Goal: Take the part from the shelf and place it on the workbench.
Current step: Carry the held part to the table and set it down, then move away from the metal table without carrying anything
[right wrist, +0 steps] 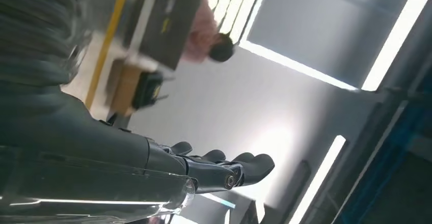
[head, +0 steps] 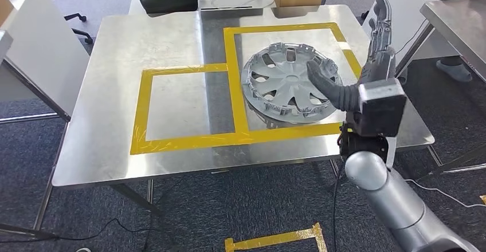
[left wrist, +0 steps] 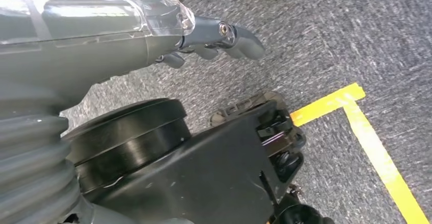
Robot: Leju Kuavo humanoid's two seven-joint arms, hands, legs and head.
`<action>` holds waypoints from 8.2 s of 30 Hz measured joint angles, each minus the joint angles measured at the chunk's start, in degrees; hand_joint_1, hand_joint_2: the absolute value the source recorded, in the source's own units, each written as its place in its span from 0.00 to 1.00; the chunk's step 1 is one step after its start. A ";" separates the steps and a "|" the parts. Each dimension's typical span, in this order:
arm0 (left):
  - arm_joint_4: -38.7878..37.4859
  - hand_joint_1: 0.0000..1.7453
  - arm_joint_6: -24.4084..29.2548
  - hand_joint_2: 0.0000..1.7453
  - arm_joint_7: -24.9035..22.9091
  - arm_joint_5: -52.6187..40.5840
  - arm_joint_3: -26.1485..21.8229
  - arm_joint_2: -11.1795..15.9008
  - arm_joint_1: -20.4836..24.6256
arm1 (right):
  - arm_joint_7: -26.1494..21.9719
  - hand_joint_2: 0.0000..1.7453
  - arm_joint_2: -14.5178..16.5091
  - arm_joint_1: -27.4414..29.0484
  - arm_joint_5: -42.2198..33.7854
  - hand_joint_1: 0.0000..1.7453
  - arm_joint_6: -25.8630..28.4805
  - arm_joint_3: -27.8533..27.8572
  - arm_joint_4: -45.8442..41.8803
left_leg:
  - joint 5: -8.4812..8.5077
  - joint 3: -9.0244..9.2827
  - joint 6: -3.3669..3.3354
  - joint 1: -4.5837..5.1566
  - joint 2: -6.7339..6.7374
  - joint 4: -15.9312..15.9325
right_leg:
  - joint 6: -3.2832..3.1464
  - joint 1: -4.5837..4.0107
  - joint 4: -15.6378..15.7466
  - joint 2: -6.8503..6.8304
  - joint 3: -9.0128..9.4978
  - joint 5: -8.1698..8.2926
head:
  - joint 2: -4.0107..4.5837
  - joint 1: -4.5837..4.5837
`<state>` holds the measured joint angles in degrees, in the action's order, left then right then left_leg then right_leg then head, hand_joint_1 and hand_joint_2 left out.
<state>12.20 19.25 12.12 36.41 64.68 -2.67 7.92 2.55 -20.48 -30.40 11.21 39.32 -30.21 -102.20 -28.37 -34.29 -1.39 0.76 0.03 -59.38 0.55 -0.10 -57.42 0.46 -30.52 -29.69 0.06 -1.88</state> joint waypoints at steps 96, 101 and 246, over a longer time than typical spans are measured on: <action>-0.50 0.00 -0.20 0.00 -8.35 2.43 -3.67 1.95 -1.18 | -30.58 1.00 5.20 32.46 -29.52 0.00 -7.51 2.81 -40.88 | -0.76 3.06 -0.03 -0.93 -0.53 1.36 | 2.08 1.38 -15.72 -0.75 -7.00 -7.25 | 0.01 0.78; -0.49 0.00 -0.30 0.00 -8.59 2.08 -3.62 1.86 -1.22 | -30.93 1.00 5.16 33.92 -29.81 0.00 -6.14 4.07 -40.87 | 1.90 0.14 -0.17 0.33 -1.19 1.31 | -1.29 -0.39 -3.38 -0.68 2.98 -2.60 | 0.01 -0.14; -0.48 0.00 -1.98 0.00 -7.25 -7.56 4.28 0.03 0.02 | -5.62 0.00 14.86 25.33 -28.15 0.00 -16.59 24.09 89.68 | -0.38 1.76 -0.26 -0.87 2.09 0.78 | 1.56 0.35 -3.13 -3.09 -1.02 -1.92 | 0.00 2.78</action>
<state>11.72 17.27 4.87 28.85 68.96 -2.64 7.95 -3.08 -5.62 -5.07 -16.94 22.73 -6.13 -12.52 -28.75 -32.53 -1.65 -0.11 2.13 -58.60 2.11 0.25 -60.56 -2.63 -31.54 -31.61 0.06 0.90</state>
